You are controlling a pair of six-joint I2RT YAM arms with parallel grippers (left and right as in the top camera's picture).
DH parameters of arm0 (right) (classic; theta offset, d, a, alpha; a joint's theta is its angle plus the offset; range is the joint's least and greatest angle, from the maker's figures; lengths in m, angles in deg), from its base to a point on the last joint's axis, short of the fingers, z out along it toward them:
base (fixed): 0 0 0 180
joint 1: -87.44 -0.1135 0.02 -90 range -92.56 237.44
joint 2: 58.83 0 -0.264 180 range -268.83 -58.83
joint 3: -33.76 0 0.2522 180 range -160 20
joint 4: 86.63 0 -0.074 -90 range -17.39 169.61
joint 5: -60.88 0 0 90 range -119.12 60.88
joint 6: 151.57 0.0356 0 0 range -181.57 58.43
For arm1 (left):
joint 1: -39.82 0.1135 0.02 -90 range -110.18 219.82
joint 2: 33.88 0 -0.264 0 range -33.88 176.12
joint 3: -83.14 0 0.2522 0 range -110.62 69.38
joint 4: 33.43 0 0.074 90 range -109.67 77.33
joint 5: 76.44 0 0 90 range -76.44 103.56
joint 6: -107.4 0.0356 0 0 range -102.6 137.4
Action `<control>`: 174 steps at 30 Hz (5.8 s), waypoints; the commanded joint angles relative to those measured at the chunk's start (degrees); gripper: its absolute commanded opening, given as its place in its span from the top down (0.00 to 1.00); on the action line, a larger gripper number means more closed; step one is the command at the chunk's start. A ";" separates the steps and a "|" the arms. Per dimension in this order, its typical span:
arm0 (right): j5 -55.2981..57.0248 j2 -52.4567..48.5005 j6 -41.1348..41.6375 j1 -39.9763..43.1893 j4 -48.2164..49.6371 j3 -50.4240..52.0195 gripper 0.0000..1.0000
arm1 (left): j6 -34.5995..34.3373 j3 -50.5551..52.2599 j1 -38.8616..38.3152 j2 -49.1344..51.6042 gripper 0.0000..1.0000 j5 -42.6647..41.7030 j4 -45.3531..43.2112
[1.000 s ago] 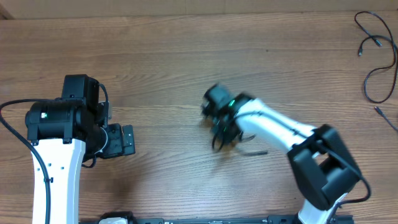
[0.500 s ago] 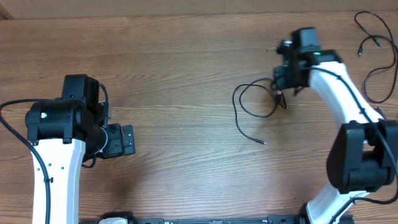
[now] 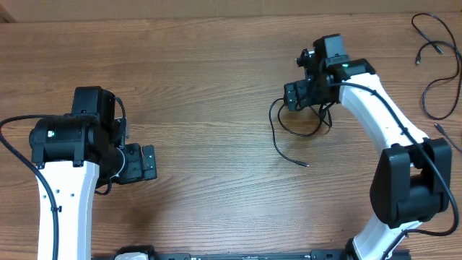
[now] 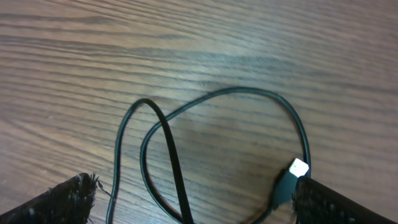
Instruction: Untangle cables
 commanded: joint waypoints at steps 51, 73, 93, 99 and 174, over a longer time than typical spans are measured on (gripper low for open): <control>10.14 -4.39 14.16 -14.53 13.70 11.47 0.30 | 1.29 -0.70 0.55 0.13 0.00 -0.39 0.09; 3.87 -7.21 14.16 -13.60 2.82 11.47 0.65 | 1.29 -0.70 0.55 0.13 0.00 -0.39 0.09; 8.90 -7.13 11.80 9.57 5.14 -0.83 0.96 | 1.29 -0.70 0.55 0.13 0.01 -0.39 0.09; 8.70 -7.26 4.50 16.31 11.56 -1.51 0.96 | 1.29 -0.70 0.55 0.13 0.00 -0.39 0.09; 1.60 79.30 23.34 8.13 -27.52 15.72 0.00 | 1.29 -0.70 0.55 0.13 0.00 -0.39 0.09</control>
